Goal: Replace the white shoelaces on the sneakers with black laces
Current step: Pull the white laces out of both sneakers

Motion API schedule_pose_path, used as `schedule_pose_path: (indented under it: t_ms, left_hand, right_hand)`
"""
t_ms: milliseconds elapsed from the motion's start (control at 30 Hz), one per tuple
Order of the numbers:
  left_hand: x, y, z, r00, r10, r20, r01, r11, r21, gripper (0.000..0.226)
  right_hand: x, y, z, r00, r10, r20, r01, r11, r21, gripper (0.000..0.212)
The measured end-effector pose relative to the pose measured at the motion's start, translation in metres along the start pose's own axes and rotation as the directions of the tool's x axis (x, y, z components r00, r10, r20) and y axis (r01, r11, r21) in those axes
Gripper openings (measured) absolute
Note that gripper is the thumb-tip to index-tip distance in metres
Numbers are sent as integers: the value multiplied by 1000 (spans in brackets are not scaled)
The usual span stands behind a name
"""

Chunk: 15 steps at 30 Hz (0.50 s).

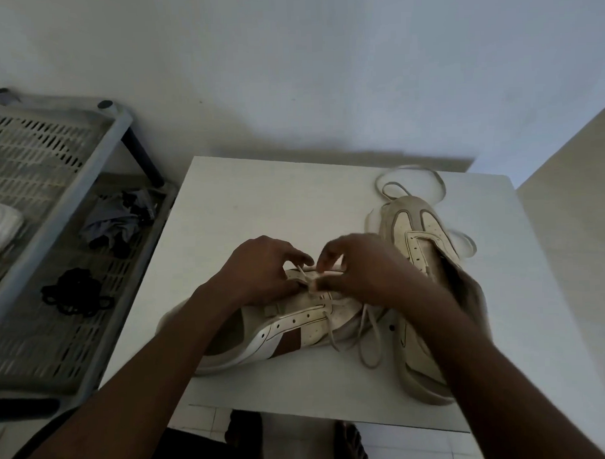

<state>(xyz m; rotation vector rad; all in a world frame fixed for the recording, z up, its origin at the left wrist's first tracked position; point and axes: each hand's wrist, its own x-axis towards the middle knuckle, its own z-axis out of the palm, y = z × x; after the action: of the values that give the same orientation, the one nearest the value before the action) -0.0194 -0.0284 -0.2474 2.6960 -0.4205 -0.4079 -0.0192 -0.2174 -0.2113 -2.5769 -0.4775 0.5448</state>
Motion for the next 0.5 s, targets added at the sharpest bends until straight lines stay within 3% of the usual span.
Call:
schedule_pose_path:
  t_ms: [100,167,267,367,433,500]
  left_hand:
    - [-2,0,-1,999,27,-31,-26,1000,12,40]
    - [-3,0,-2,997,47,-62,-46,999,19,41]
    - [-4,2,-4,995,50,-91,-47,998,35,38]
    - [-5,0,-7,995,1,-97,1,1000,22,31]
    - [-5,1,-8,996,-6,-92,6,1000,-2,29]
    - [-6,3,-7,999,18,-51,-19,1000,-19,29]
  right_hand:
    - [2,-10,22,999,38,-24,-43,974,-223,21]
    - [4,-8,23,999,25,-24,-30,967,-251,11]
    - [0,-1,6,987,3,163,16,993,-115,4]
    - [-9,11,-23,923,-77,377,36,993,115,10]
    - [-15,23,-39,895,-120,429,1,963,268,4]
    - [-17,32,-47,886,-156,436,-10,934,356,18]
